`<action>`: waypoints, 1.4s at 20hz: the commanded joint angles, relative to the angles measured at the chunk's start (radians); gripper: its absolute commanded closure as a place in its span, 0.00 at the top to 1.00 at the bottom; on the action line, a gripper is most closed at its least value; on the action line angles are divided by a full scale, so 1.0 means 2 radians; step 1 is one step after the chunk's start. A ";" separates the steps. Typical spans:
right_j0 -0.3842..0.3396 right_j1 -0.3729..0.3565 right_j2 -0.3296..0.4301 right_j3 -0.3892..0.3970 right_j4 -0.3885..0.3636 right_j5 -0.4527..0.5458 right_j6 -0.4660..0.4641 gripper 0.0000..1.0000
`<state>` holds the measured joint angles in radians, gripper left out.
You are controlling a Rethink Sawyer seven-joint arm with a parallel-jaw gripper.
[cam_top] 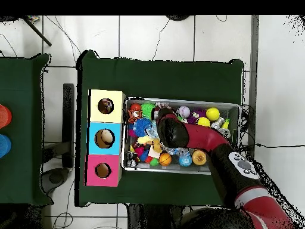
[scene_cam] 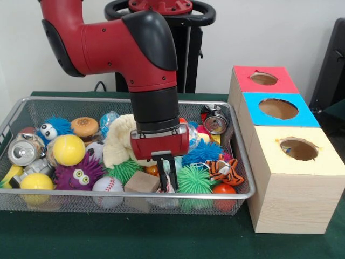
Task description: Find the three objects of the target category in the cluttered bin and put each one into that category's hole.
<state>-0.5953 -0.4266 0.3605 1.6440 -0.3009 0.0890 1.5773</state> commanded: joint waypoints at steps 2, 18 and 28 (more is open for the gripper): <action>0.012 -0.050 0.000 0.022 -0.004 0.070 0.032 0.00; 0.025 -0.130 0.008 0.065 0.014 0.109 0.048 0.00; 0.025 -0.134 0.023 0.069 0.011 0.111 0.036 0.00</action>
<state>-0.5464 -0.6906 0.3544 1.7184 -0.3005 0.1789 1.5773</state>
